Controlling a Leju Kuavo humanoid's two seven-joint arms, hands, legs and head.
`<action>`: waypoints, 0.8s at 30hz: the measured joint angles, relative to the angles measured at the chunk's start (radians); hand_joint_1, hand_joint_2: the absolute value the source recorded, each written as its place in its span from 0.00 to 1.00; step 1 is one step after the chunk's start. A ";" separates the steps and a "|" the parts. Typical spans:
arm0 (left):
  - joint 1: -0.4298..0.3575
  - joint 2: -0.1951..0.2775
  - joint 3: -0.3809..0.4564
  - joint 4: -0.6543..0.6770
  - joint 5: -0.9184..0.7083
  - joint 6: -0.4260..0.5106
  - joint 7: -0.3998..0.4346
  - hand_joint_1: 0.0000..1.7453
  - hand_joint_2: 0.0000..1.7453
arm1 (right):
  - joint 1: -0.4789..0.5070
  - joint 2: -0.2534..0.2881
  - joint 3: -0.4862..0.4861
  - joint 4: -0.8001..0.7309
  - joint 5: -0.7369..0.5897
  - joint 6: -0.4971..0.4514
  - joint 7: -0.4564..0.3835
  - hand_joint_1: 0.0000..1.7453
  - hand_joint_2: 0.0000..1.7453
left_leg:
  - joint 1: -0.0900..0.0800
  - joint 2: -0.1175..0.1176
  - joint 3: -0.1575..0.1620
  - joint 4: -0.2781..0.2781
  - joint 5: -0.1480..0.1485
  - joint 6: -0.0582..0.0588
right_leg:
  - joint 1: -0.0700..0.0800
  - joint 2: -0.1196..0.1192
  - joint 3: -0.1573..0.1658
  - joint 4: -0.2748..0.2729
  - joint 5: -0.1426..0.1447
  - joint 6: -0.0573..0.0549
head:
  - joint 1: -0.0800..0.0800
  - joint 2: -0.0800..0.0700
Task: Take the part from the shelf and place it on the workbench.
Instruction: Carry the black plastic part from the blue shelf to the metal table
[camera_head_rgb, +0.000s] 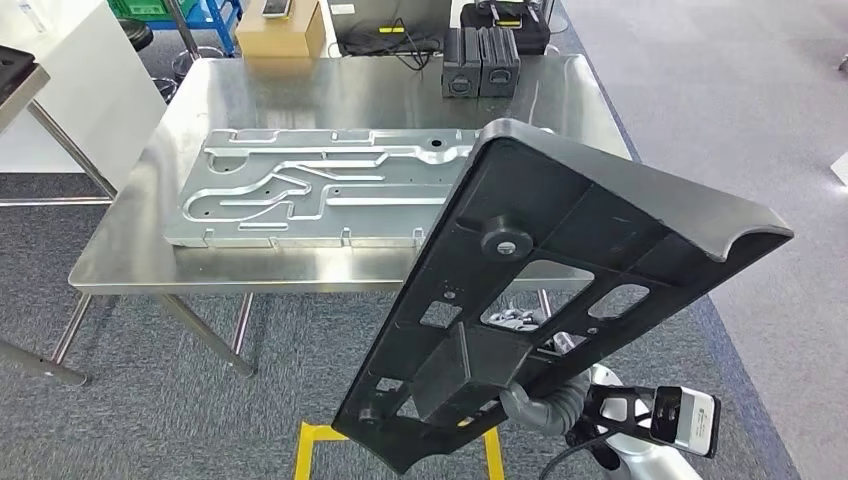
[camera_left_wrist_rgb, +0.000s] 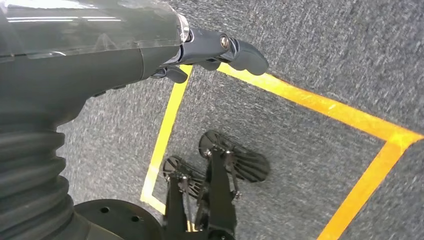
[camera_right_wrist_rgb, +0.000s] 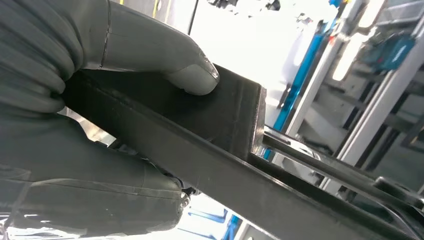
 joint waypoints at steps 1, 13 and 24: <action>-0.002 0.001 0.000 0.000 0.001 -0.001 0.000 0.00 1.00 | -0.008 0.000 0.001 -0.008 0.006 -0.018 0.000 0.99 1.00 | -0.001 0.000 0.009 -0.002 0.000 0.004 | -0.002 0.001 0.002 0.005 -0.002 0.006 | 0.000 0.000; -0.014 -0.009 0.008 0.001 0.026 0.012 -0.003 0.00 1.00 | 0.001 -0.006 0.046 -0.149 0.195 -0.274 0.000 0.99 1.00 | -0.001 -0.018 0.131 -0.018 -0.088 0.023 | 0.009 -0.005 -0.163 0.045 0.085 -0.005 | 0.000 0.000; -0.004 -0.011 0.028 0.001 0.046 -0.011 -0.029 0.00 1.00 | 0.077 -0.009 -0.034 -0.223 0.396 -0.468 0.005 0.99 1.00 | 0.023 -0.004 -0.009 0.257 -0.212 -0.038 | -0.006 -0.009 -0.117 -0.020 0.117 -0.026 | 0.000 0.000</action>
